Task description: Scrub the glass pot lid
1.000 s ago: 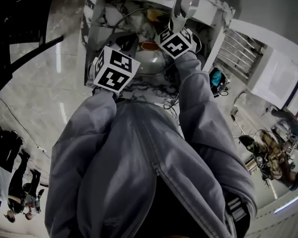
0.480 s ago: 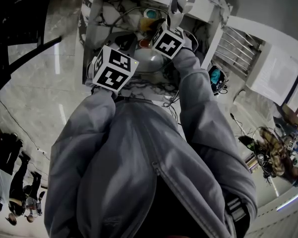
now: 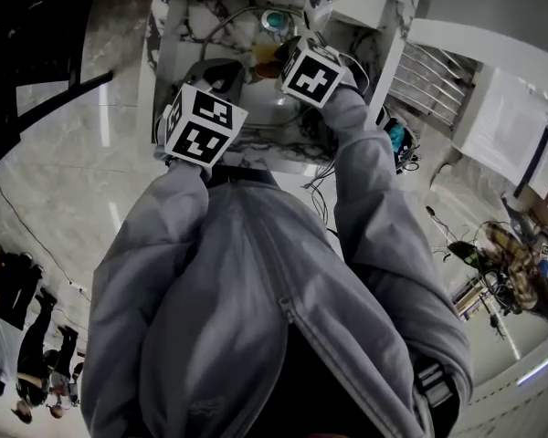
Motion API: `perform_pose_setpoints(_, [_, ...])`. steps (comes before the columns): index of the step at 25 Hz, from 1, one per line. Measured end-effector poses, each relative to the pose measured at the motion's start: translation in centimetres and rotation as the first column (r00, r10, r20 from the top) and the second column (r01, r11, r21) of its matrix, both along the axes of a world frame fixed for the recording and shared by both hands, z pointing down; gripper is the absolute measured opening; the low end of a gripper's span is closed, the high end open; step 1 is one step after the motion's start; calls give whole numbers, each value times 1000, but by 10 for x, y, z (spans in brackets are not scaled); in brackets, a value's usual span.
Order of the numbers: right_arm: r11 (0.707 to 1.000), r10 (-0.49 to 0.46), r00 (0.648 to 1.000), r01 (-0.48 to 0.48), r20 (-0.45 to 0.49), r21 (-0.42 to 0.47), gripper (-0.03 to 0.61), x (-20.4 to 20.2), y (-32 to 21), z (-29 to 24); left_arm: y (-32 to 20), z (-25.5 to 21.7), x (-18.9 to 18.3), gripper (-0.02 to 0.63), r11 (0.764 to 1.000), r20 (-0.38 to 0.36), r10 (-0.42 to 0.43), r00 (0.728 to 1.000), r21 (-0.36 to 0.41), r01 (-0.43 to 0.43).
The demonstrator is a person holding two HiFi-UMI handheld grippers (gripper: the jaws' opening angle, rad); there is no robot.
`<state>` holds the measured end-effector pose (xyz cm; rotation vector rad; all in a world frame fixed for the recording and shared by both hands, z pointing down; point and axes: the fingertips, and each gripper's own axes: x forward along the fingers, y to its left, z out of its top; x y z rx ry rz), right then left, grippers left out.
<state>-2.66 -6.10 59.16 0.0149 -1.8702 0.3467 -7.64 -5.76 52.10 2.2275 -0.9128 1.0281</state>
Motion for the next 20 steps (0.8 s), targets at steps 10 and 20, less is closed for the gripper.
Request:
perform_pose_setpoints(10, [999, 37, 999, -37, 28, 18, 57, 2, 50, -8, 25, -7, 4, 17, 1000, -2, 22, 1000, 18, -22])
perform_pose_setpoints(20, [999, 34, 999, -33, -36, 14, 57, 5, 88, 28, 34, -12, 1, 17, 1000, -9, 19, 1000, 24, -19])
